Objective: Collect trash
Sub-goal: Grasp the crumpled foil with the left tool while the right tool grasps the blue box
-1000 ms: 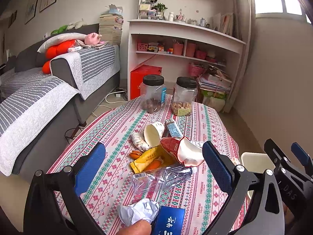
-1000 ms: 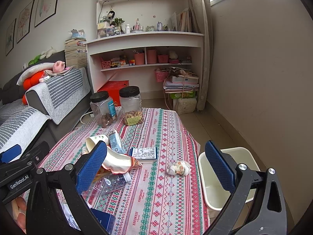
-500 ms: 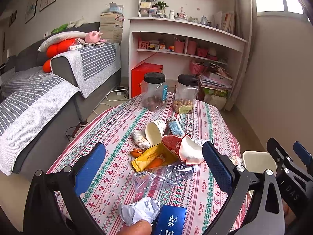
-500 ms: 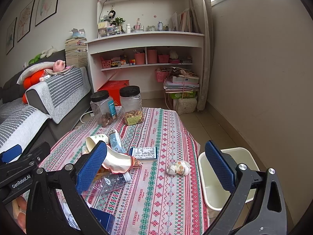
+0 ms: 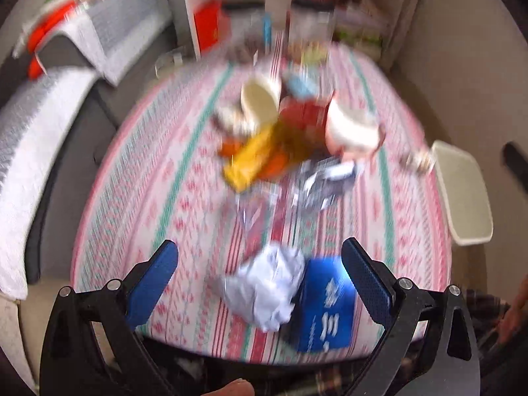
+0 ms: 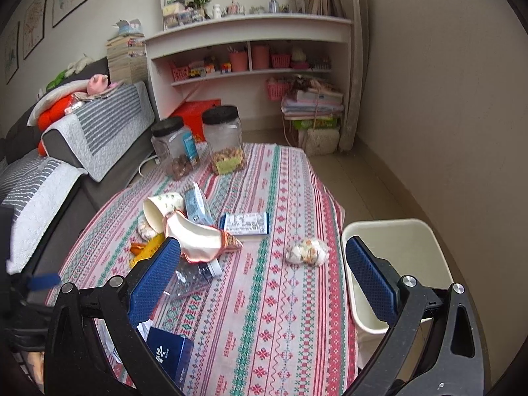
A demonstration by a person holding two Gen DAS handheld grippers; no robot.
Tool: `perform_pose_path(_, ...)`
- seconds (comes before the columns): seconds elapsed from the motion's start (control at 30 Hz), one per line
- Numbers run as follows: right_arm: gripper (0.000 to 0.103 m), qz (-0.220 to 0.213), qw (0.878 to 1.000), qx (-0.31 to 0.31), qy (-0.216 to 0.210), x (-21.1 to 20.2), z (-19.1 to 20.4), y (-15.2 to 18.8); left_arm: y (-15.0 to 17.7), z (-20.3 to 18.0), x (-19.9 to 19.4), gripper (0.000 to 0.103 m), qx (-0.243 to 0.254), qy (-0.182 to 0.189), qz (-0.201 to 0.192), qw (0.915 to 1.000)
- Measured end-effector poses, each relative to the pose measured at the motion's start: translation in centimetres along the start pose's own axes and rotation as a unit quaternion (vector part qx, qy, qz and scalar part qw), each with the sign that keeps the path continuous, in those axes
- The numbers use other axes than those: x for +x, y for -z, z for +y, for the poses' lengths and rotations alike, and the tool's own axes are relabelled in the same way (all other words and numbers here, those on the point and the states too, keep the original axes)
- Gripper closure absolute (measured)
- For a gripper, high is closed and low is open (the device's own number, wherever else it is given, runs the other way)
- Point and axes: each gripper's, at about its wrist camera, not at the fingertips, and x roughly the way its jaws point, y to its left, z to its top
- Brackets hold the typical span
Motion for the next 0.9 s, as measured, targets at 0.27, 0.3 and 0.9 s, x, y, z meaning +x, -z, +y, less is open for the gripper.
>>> perform_pose_path(0.27, 0.007, 0.142, 0.986, 0.062, -0.057, 3.9, -1.8, 1.1, 2.8, 2.7, 5.9, 0.007, -0.050, 0.042, 0.117, 0.9909)
perform_pose_path(0.3, 0.007, 0.151, 0.984, 0.066, -0.062, 4.1, -1.7, 1.3, 3.0, 3.3, 6.1, 0.007, -0.070, 0.063, 0.129, 0.9871)
perform_pose_path(0.9, 0.007, 0.250, 0.966, -0.025, -0.067, 6.8, 4.9, 6.1, 2.8, 6.3, 4.8, 0.049, -0.141, 0.088, 0.097, 0.9812)
